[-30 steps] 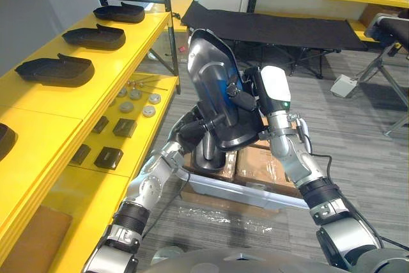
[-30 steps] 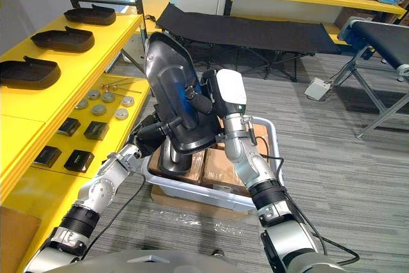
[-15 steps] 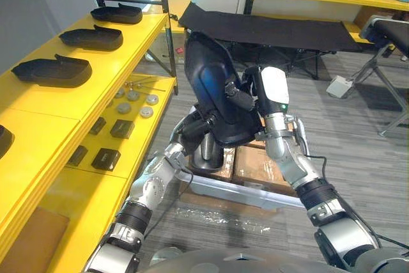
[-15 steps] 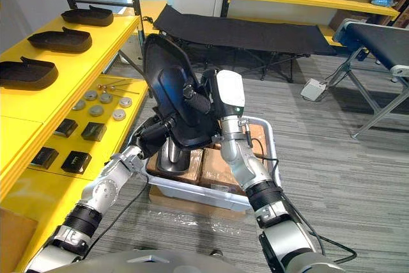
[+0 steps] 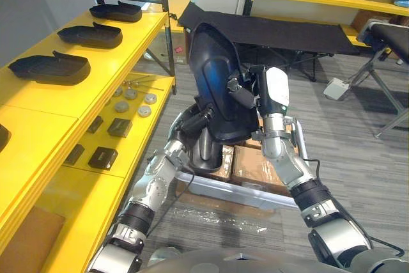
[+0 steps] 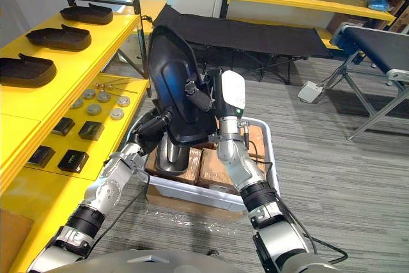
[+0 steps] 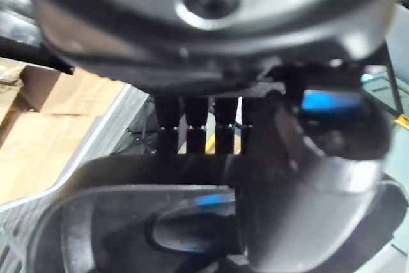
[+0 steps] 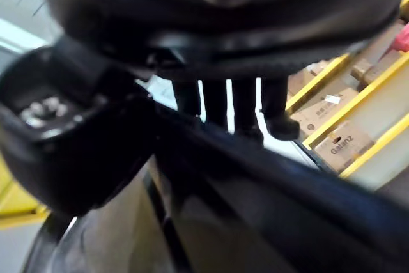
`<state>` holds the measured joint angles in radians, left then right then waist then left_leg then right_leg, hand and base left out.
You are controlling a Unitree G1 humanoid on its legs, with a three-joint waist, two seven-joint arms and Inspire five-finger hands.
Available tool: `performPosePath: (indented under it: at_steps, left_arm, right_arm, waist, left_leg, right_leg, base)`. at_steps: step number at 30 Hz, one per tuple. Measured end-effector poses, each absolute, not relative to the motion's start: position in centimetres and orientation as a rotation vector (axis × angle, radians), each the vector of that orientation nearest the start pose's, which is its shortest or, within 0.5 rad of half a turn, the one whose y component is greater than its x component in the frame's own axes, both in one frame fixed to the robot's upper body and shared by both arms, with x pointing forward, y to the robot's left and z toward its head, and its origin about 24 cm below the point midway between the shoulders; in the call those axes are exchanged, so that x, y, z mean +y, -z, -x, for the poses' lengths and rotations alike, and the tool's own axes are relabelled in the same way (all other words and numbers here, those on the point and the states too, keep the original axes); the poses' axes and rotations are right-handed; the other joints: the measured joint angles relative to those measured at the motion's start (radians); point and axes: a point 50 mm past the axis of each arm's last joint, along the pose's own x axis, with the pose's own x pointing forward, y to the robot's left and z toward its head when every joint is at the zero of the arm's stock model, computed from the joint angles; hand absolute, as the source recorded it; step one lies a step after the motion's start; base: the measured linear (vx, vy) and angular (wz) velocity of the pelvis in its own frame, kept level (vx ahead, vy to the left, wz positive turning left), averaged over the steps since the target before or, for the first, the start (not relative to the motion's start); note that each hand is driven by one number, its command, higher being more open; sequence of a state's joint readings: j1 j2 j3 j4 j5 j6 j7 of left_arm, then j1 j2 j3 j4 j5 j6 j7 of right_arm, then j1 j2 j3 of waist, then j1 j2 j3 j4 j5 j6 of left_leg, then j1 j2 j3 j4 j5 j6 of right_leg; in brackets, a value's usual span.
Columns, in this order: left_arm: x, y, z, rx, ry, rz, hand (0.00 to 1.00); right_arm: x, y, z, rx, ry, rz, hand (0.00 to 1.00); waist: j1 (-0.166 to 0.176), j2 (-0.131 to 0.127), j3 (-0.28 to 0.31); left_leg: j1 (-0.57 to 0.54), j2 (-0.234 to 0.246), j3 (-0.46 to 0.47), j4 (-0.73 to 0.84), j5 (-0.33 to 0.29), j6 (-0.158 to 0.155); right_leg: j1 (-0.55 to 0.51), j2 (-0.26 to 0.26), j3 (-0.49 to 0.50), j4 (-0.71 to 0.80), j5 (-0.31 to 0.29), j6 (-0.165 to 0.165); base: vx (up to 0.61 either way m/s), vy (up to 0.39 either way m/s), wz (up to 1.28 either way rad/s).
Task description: Walk over and take three plastic housings, then place them on the shelf
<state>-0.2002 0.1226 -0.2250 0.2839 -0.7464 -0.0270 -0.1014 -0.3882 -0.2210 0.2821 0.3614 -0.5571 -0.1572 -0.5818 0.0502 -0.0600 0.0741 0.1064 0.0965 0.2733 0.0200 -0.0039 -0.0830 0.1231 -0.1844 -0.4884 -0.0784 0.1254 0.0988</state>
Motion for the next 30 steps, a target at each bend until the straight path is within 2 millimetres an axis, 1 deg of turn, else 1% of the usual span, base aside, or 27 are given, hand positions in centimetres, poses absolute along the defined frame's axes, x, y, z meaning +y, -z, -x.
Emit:
performPosePath:
  at_steps: [2,4,5,6,8,10,12,14,16,18,20,24,25,27,30]
  left_arm:
    - [11.3,-3.3,-28.2,0.08,0.219,0.551,0.0]
    - [11.6,-4.0,-28.4,0.035,0.167,0.559,0.0]
    - [12.3,-5.0,-28.5,-0.03,0.107,0.552,0.0]
    - [12.5,-5.4,-28.5,-0.061,0.087,0.542,0.0]
    - [14.0,-6.9,-27.9,-0.171,0.003,0.482,0.0]
    - [14.9,-7.2,-27.2,-0.208,-0.033,0.455,0.0]
    - [15.4,-7.0,-26.7,-0.209,-0.064,0.444,0.0]
    - [16.6,-5.8,-25.7,-0.176,-0.139,0.401,0.0]
    - [17.4,-4.9,-24.9,-0.142,-0.198,0.358,0.0]
    - [18.0,-4.0,-24.0,-0.11,-0.258,0.296,0.0]
    - [18.6,-3.6,-23.3,-0.09,-0.315,0.253,0.0]
    - [19.2,-4.1,-22.3,-0.113,-0.379,0.241,0.0]
    - [19.3,-4.3,-22.2,-0.124,-0.401,0.218,0.0]
    - [19.7,-4.6,-22.0,-0.138,-0.455,0.166,0.0]
    - [20.4,-4.8,-21.7,-0.153,-0.536,0.116,0.0]
  right_arm:
    - [-12.1,-8.4,-30.6,-0.446,0.201,0.656,1.0]
    - [-11.6,-7.9,-29.9,-0.437,0.171,0.631,1.0]
    - [-11.0,-7.1,-29.4,-0.411,0.132,0.616,1.0]
    - [-10.9,-6.7,-29.2,-0.393,0.124,0.6,1.0]
    - [-10.4,-5.9,-28.7,-0.333,0.11,0.532,1.0]
    - [-10.5,-5.8,-28.5,-0.316,0.115,0.499,1.0]
    - [-10.4,-6.2,-28.5,-0.317,0.114,0.477,1.0]
    - [-10.5,-7.4,-28.2,-0.341,0.135,0.387,1.0]
    - [-10.8,-7.9,-27.8,-0.345,0.168,0.316,1.0]
    - [-11.2,-7.9,-27.5,-0.334,0.193,0.279,1.0]
    - [-11.9,-7.3,-27.0,-0.298,0.216,0.27,1.0]
    - [-12.3,-6.0,-26.1,-0.239,0.229,0.279,1.0]
    - [-12.4,-5.7,-25.9,-0.226,0.231,0.281,1.0]
    - [-12.4,-5.6,-25.8,-0.221,0.231,0.271,1.0]
    - [-12.6,-5.7,-25.6,-0.213,0.24,0.235,1.0]
  waist:
    - [-0.002,0.0,0.0]
    - [-0.002,0.0,0.0]
    - [-0.002,0.0,0.0]
    - [-0.001,0.0,0.0]
    - [-0.001,0.0,0.0]
    - [0.001,0.0,0.0]
    - [0.002,0.0,0.0]
    - [0.002,0.001,0.0]
    - [0.001,0.001,0.0]
    - [0.0,0.001,0.0]
    - [-0.001,0.003,0.0]
    - [-0.001,0.011,-0.001]
    - [0.0,0.017,-0.001]
    - [0.0,0.026,0.0]
    - [-0.001,0.029,0.001]
  left_leg:
    - [-0.002,0.0,-0.001,0.0,-0.001,-0.001]
    - [-0.003,0.0,-0.002,0.0,-0.002,-0.002]
    - [-0.006,0.001,-0.003,0.0,-0.002,-0.002]
    - [-0.01,0.0,-0.003,0.0,-0.002,-0.002]
    - [-0.016,0.0,-0.004,0.0,-0.002,-0.002]
    - [-0.016,0.0,-0.004,0.0,-0.003,-0.002]
    - [-0.016,0.0,-0.005,0.0,-0.003,-0.002]
    - [-0.016,0.0,-0.005,0.0,-0.005,-0.002]
    - [-0.016,0.0,-0.003,0.001,-0.007,-0.003]
    - [-0.017,0.0,-0.002,0.004,-0.009,-0.003]
    - [-0.024,0.002,-0.003,0.012,-0.014,-0.005]
    - [-0.028,0.002,-0.004,0.014,-0.016,-0.006]
    - [-0.028,0.003,-0.004,0.016,-0.019,-0.006]
    - [-0.028,0.004,-0.002,0.024,-0.024,-0.005]
    - [-0.028,0.007,0.006,0.032,-0.031,-0.006]
  right_leg:
    - [-0.002,0.0,-0.003,0.0,-0.002,-0.001]
    - [-0.002,0.001,-0.004,0.0,-0.003,-0.002]
    - [-0.005,0.001,-0.005,0.0,-0.003,-0.003]
    - [-0.008,0.001,-0.006,0.0,-0.003,-0.003]
    - [-0.014,0.001,-0.006,0.0,-0.004,-0.003]
    - [-0.014,0.001,-0.008,0.0,-0.004,-0.003]
    - [-0.014,0.0,-0.009,0.0,-0.004,-0.003]
    - [-0.014,0.0,-0.01,0.0,-0.004,-0.003]
    - [-0.015,0.0,-0.009,0.0,-0.008,-0.004]
    - [-0.015,0.0,-0.01,0.0,-0.011,-0.005]
    - [-0.017,0.0,-0.012,0.0,-0.013,-0.007]
    - [-0.018,0.001,-0.017,0.0,-0.014,-0.008]
    - [-0.018,0.001,-0.016,0.0,-0.014,-0.008]
    - [-0.018,0.001,-0.012,0.0,-0.014,-0.008]
    - [-0.019,0.003,-0.003,0.0,-0.014,-0.008]
  base:
    - [0.0,0.0,0.0]
    - [0.0,0.0,0.0]
    - [0.0,0.0,0.0]
    - [0.0,0.0,0.0]
    - [0.0,0.0,0.0]
    - [0.0,0.0,0.0]
    - [0.0,0.0,0.0]
    - [0.0,0.0,0.0]
    - [0.0,0.0,0.0]
    - [0.0,0.0,0.0]
    - [0.0,0.0,0.0]
    - [0.01,0.011,0.02]
    - [0.0,0.0,0.0]
    - [0.01,0.031,-0.05]
    - [0.0,0.031,-0.09]
